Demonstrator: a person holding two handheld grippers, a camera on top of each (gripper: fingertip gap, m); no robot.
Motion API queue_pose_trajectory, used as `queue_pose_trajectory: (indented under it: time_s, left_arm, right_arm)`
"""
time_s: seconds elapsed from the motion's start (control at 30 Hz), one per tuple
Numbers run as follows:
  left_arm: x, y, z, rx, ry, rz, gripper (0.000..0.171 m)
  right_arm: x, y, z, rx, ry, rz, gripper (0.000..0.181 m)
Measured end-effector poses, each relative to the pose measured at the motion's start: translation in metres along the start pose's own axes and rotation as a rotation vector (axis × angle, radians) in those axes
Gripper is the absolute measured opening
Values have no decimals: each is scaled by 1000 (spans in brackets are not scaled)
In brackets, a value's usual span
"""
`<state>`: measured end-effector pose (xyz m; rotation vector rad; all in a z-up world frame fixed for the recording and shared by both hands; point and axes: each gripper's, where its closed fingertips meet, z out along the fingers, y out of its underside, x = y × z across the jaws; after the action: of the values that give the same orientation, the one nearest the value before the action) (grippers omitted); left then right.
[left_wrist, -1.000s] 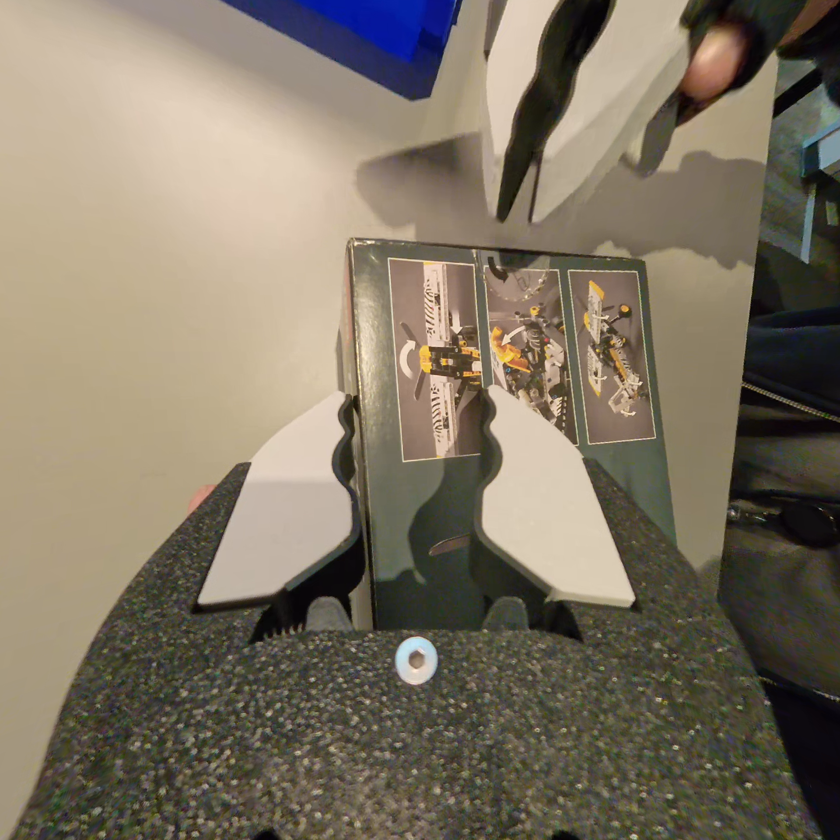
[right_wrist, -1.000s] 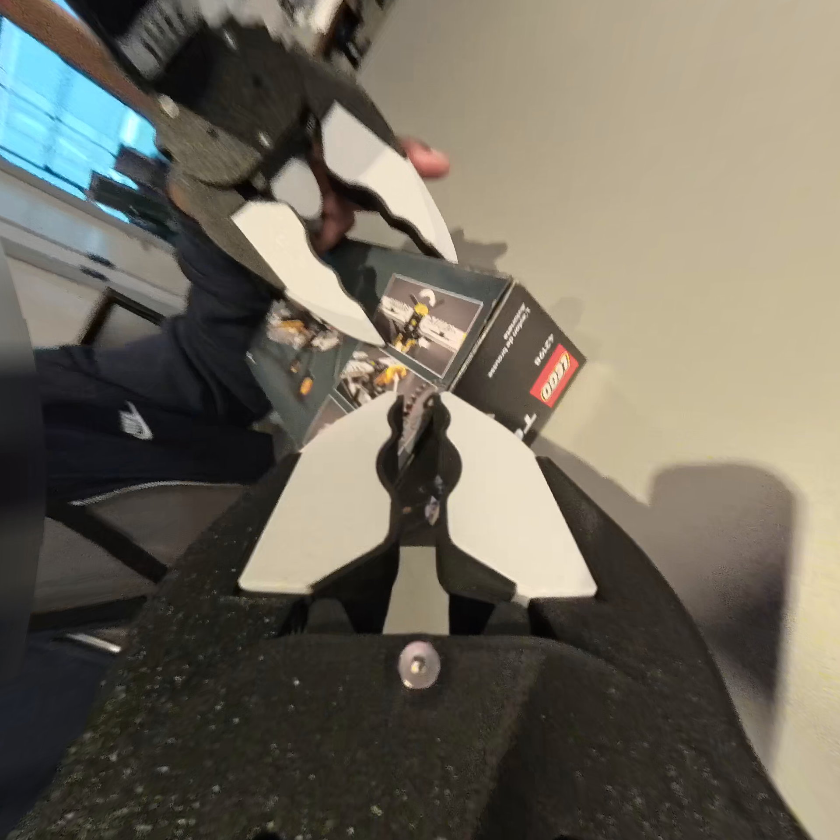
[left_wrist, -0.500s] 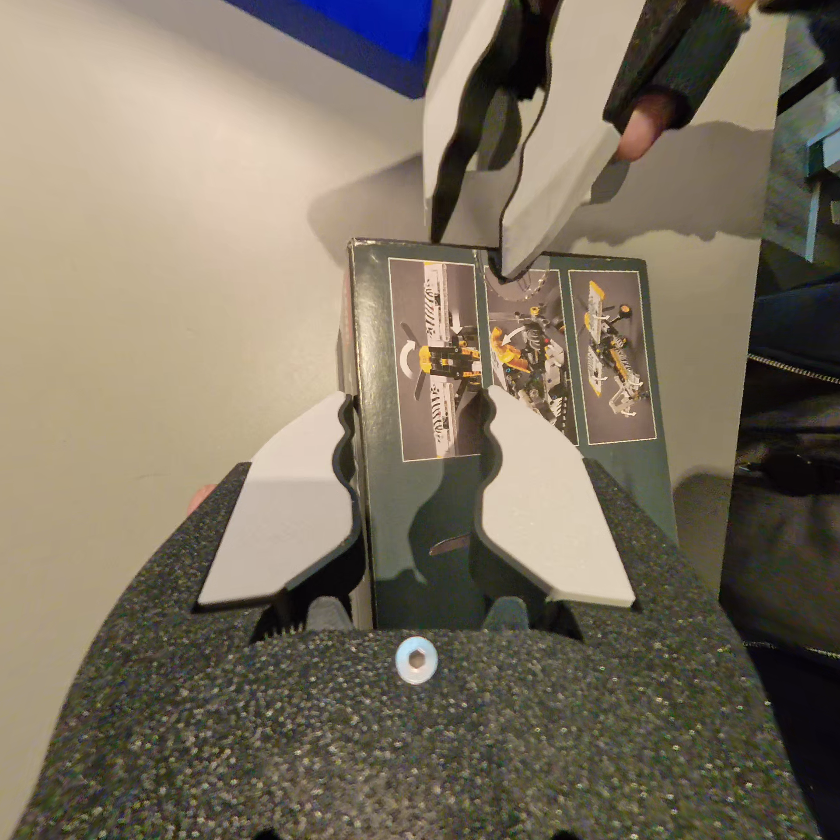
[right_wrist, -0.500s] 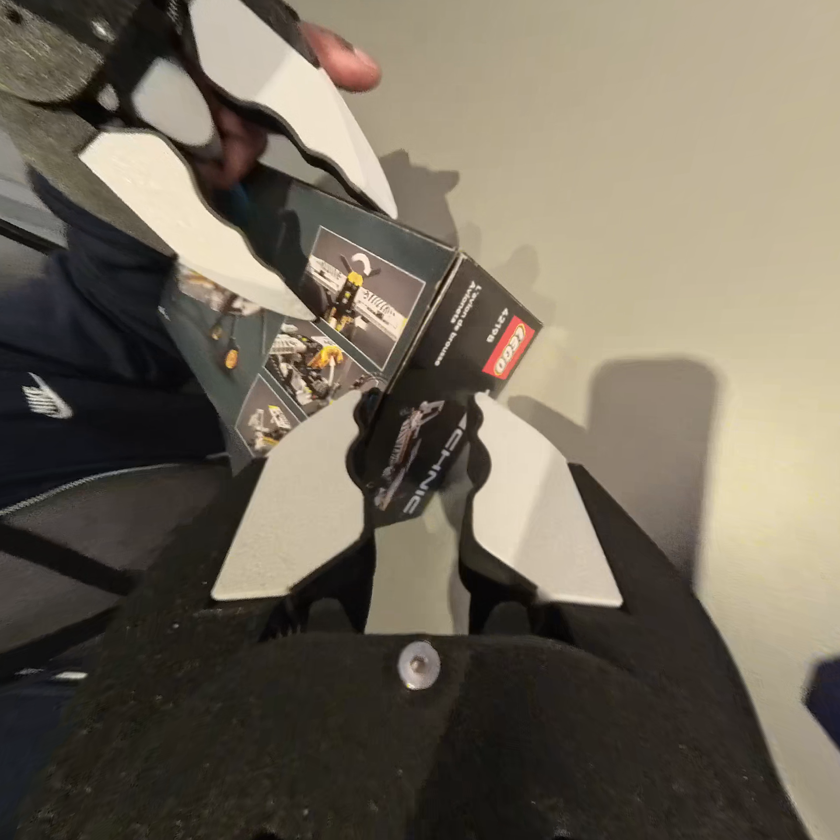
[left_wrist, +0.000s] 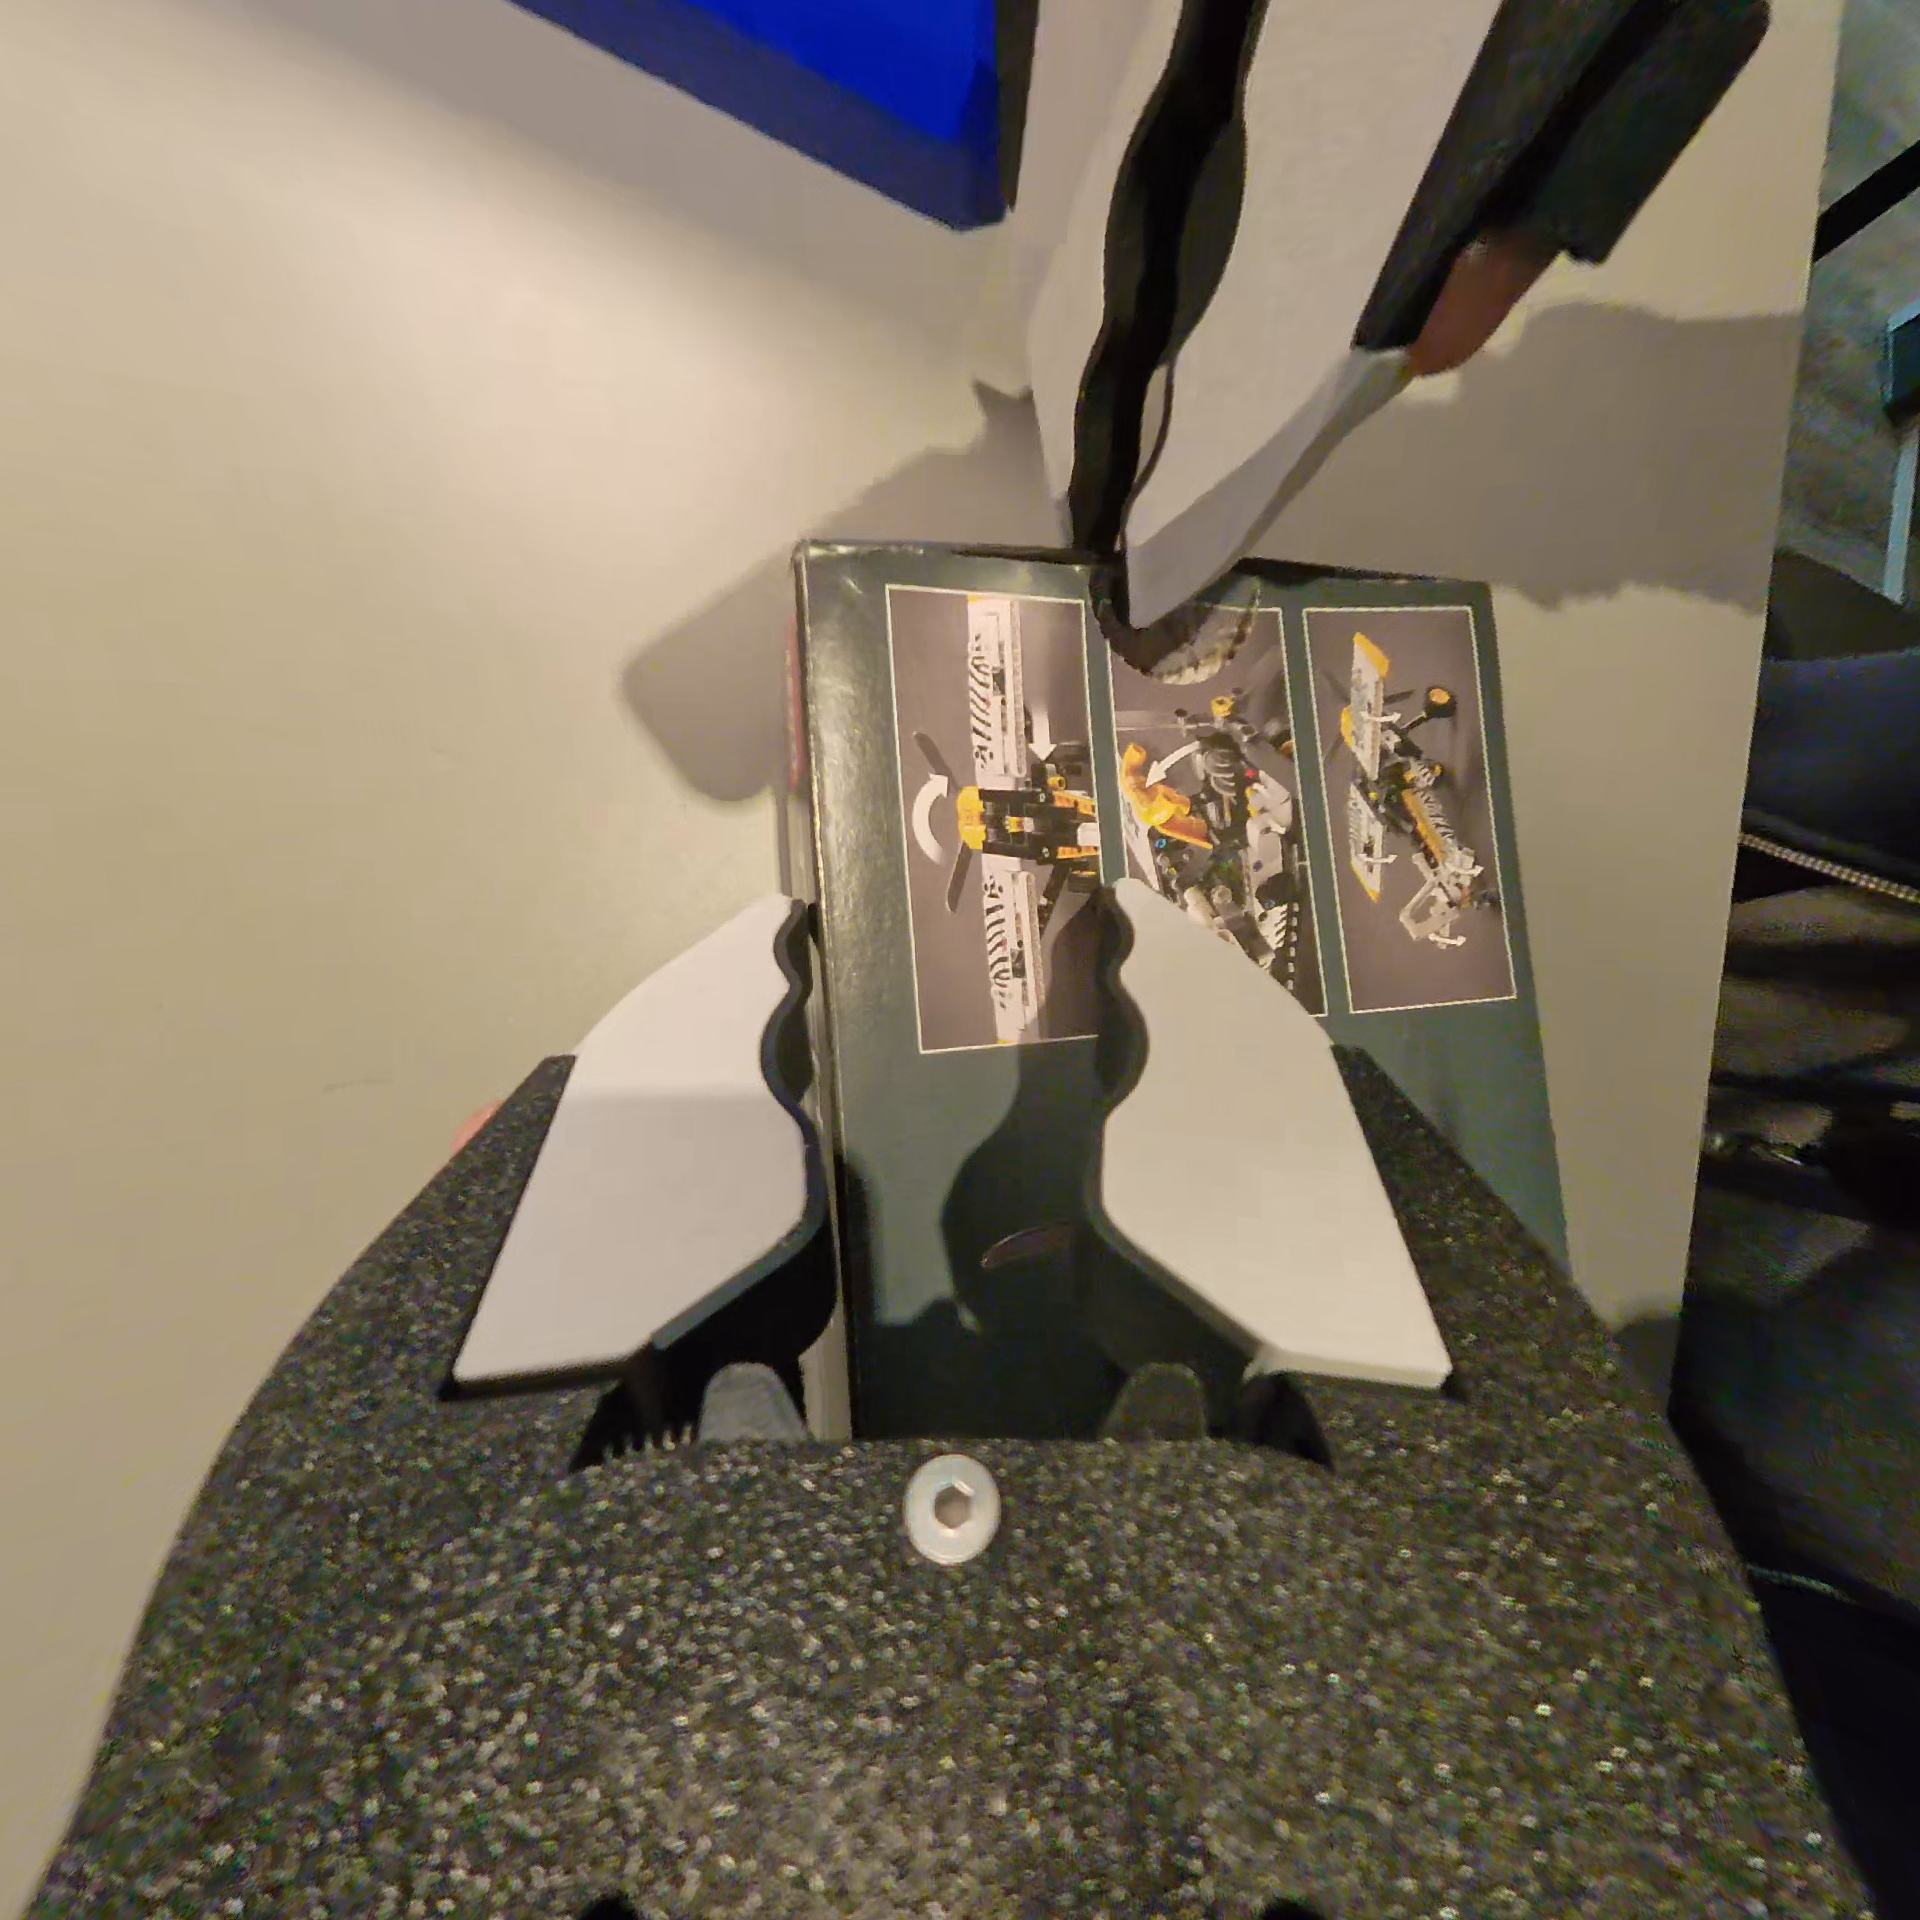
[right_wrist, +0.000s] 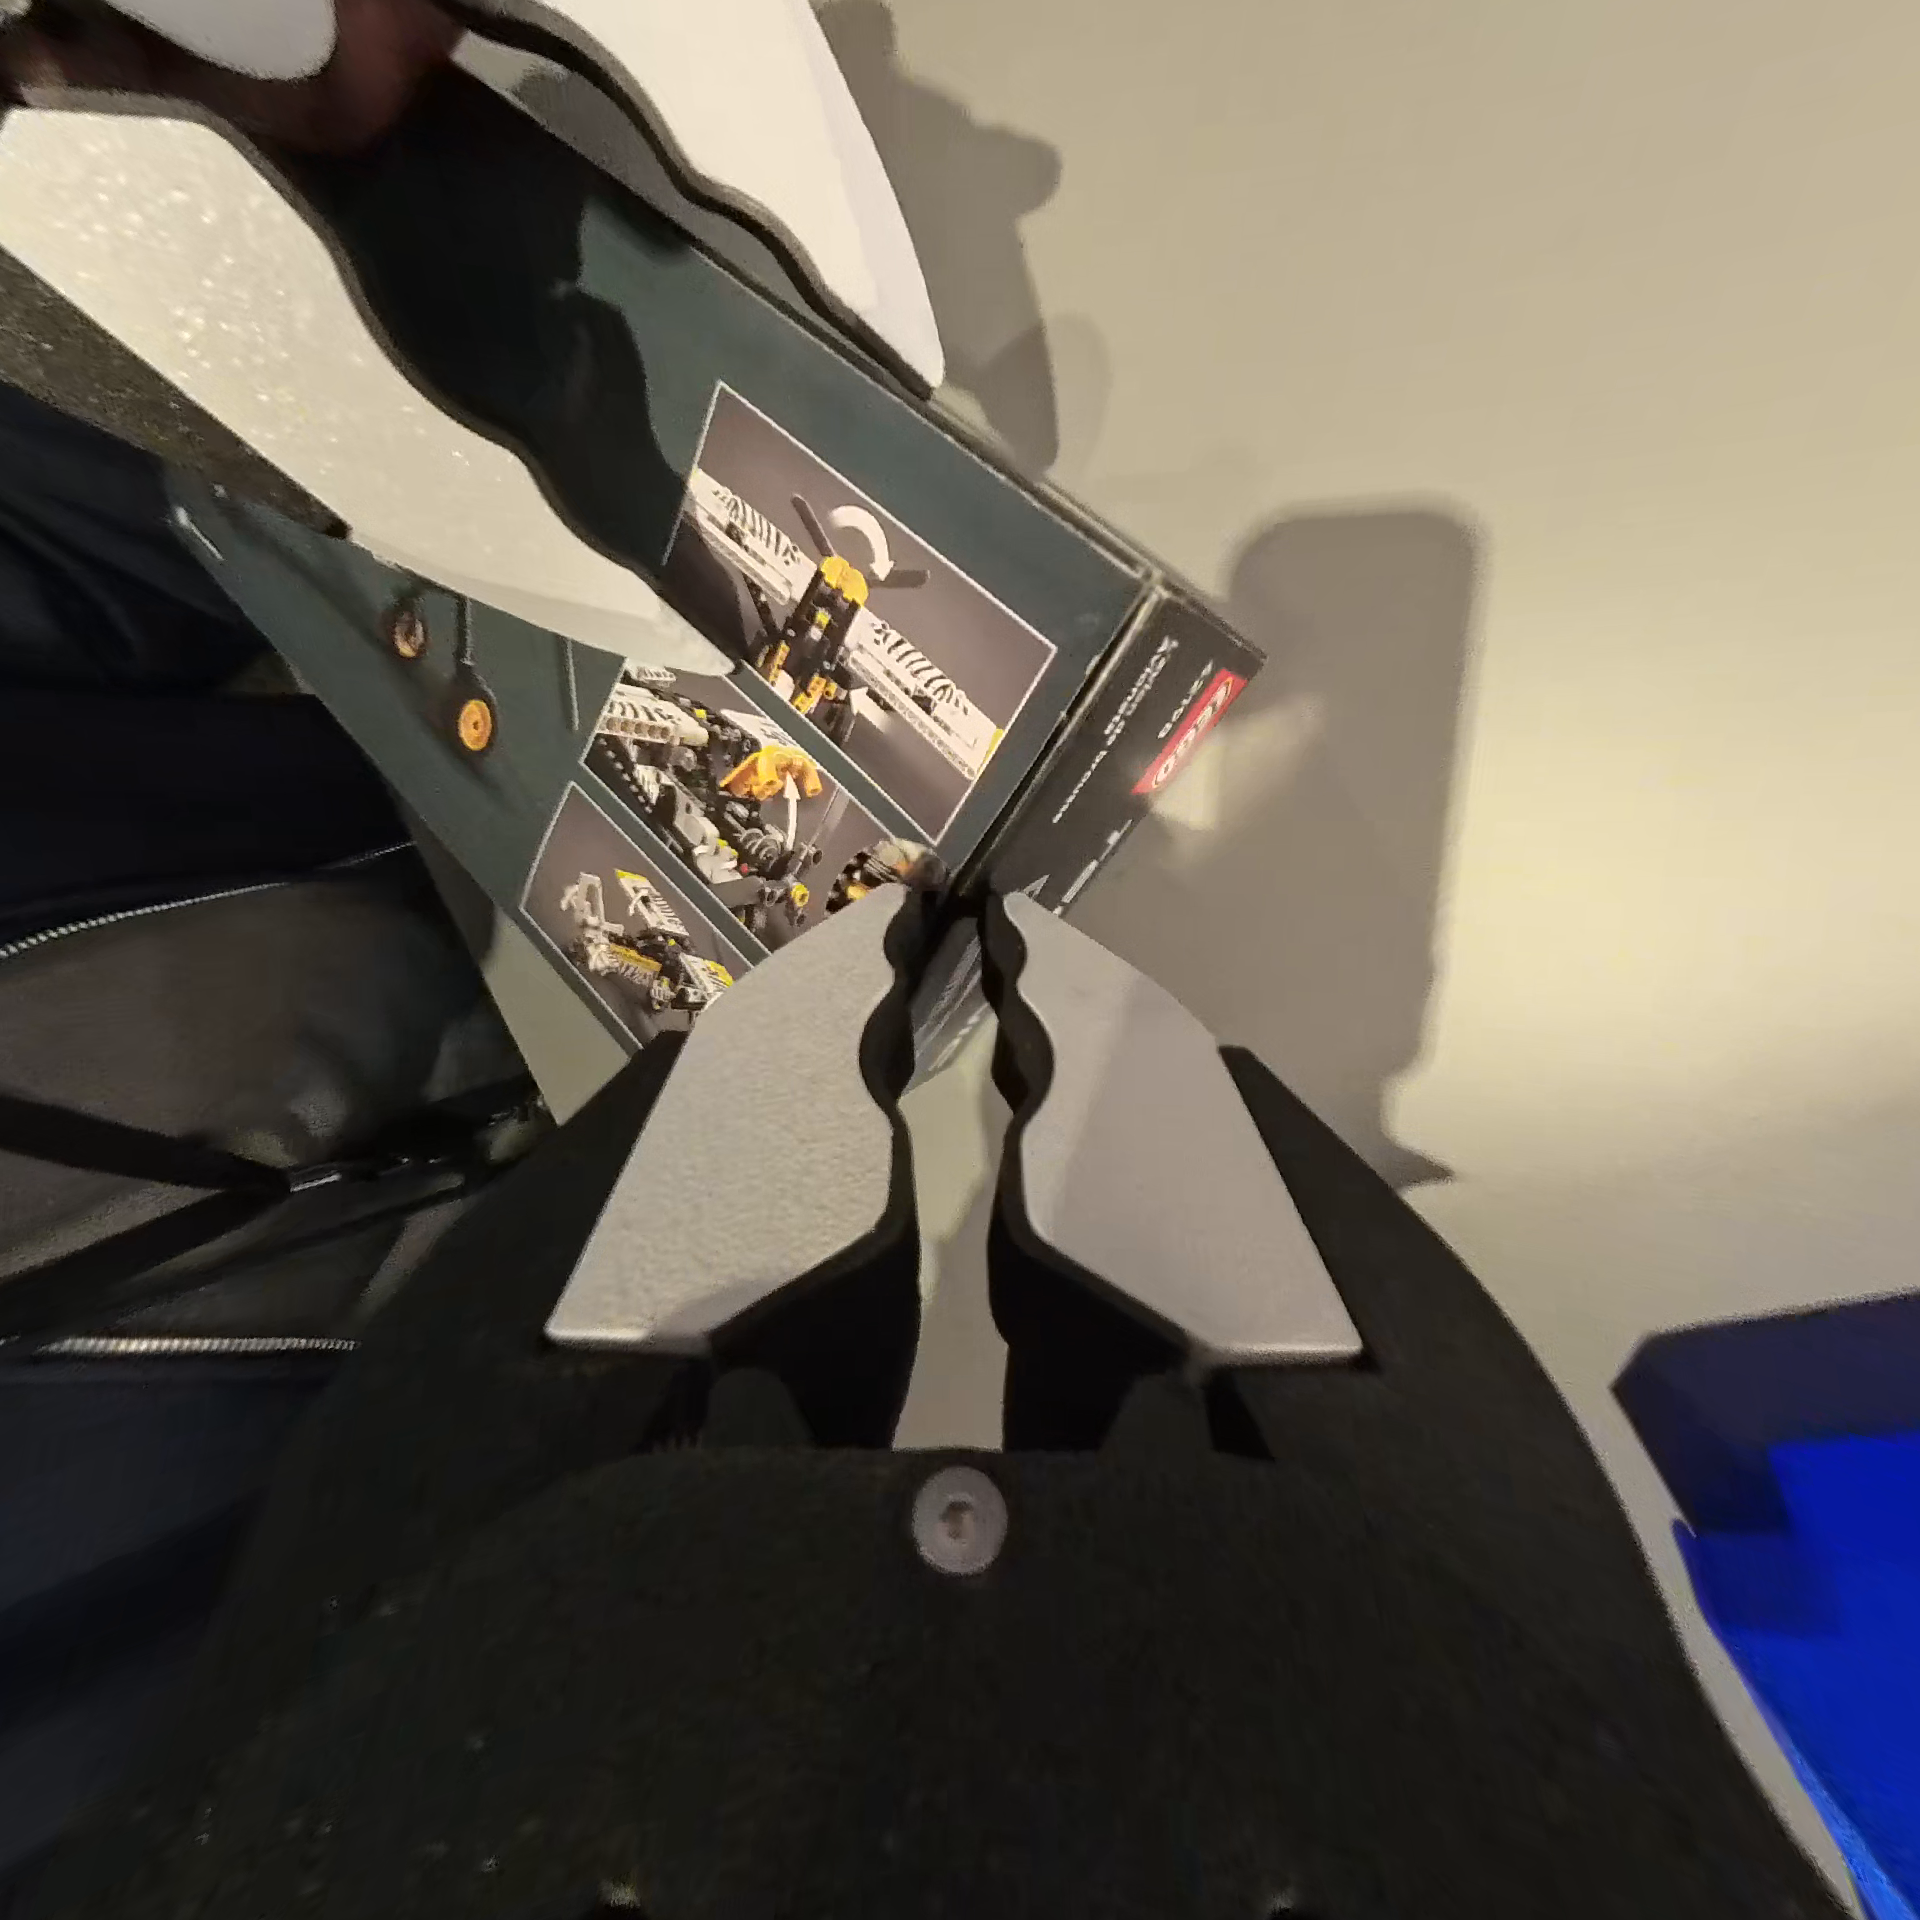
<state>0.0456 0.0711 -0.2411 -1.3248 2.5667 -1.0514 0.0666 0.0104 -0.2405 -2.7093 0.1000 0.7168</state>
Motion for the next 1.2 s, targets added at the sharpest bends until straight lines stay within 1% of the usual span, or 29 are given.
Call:
queue_pose_trajectory:
  time_s: [0.27,0.53,0.73,0.83,0.93,1.07,1.17,1.2]
  left_arm:
    - [0,-1,1,5,-14,7,54]
    - [0,-1,1,7,-19,11,54]
    - [0,0,1,8,-26,14,54]
    - [0,0,1,8,-26,14,54]
    - [0,0,1,8,-29,15,54]
    - [0,-1,0,11,-31,15,54]
    - [1,-2,-1,13,-23,7,53]
    - [1,-2,-1,12,-20,4,53]
  right_arm:
    - [1,0,-1,102,-140,67,10]
    - [1,0,-1,181,-215,88,10]
    - [2,0,-2,204,-156,44,9]
    - [2,0,-2,232,-154,55,9]
    - [3,0,-2,254,-103,28,8]
    - [2,-2,-2,273,-82,29,9]
    - [0,-4,-5,318,-107,51,10]
    - [0,-5,-10,342,-122,62,5]
